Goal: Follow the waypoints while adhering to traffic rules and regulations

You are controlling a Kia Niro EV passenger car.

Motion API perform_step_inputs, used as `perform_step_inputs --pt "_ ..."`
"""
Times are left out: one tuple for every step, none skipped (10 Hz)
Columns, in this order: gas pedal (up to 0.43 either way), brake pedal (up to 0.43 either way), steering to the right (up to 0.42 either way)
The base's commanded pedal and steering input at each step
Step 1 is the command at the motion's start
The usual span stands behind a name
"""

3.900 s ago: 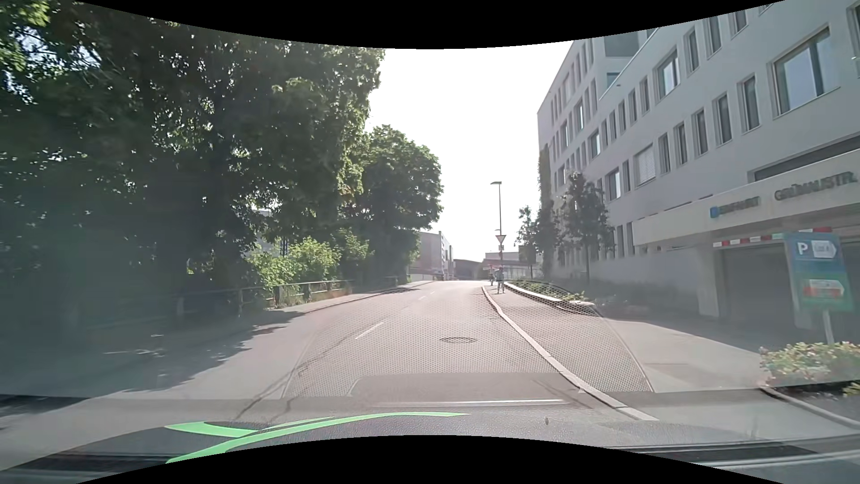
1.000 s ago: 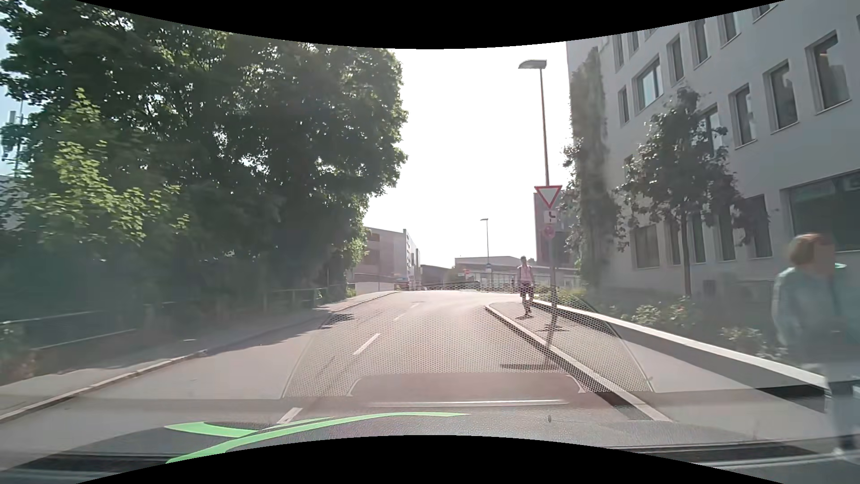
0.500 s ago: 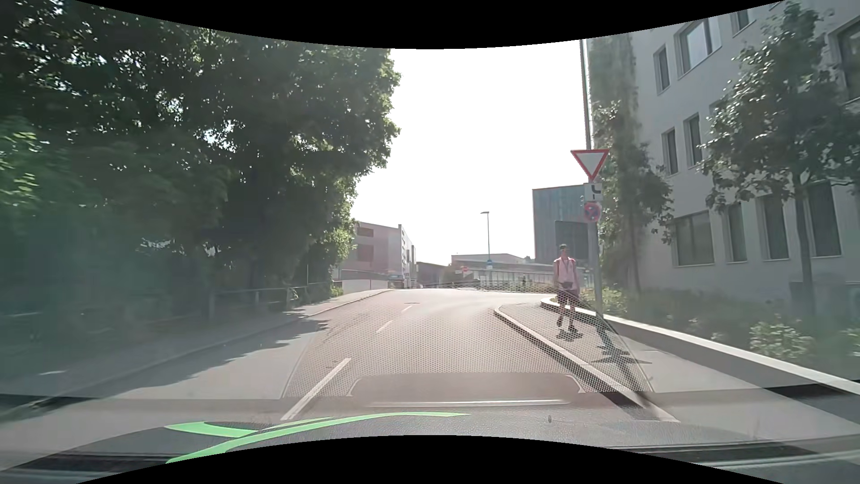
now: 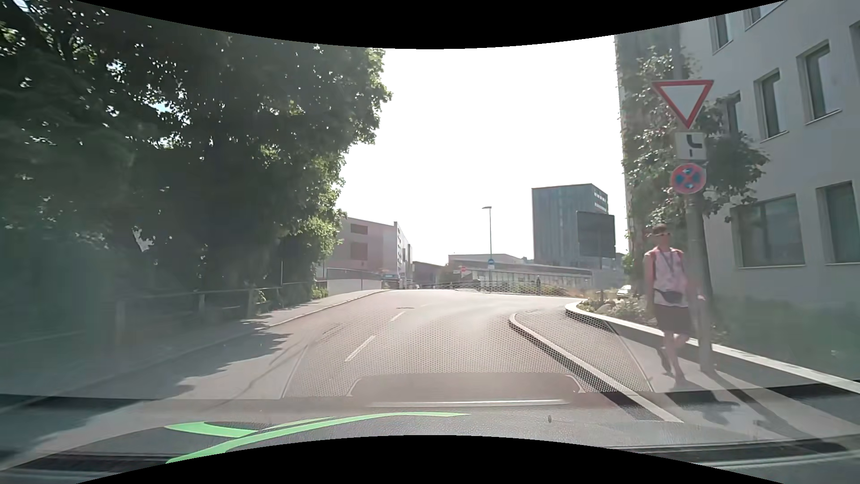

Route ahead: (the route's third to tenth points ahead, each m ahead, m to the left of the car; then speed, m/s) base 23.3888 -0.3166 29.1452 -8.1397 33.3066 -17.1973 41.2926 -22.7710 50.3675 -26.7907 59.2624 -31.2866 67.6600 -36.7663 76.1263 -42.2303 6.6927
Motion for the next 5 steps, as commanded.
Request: perform_step_inputs --pt "0.047 0.000 0.009" --pt "0.047 0.000 0.011" --pt "0.047 0.000 0.012" --pt "0.047 0.000 0.015" --pt "0.047 0.000 0.018"
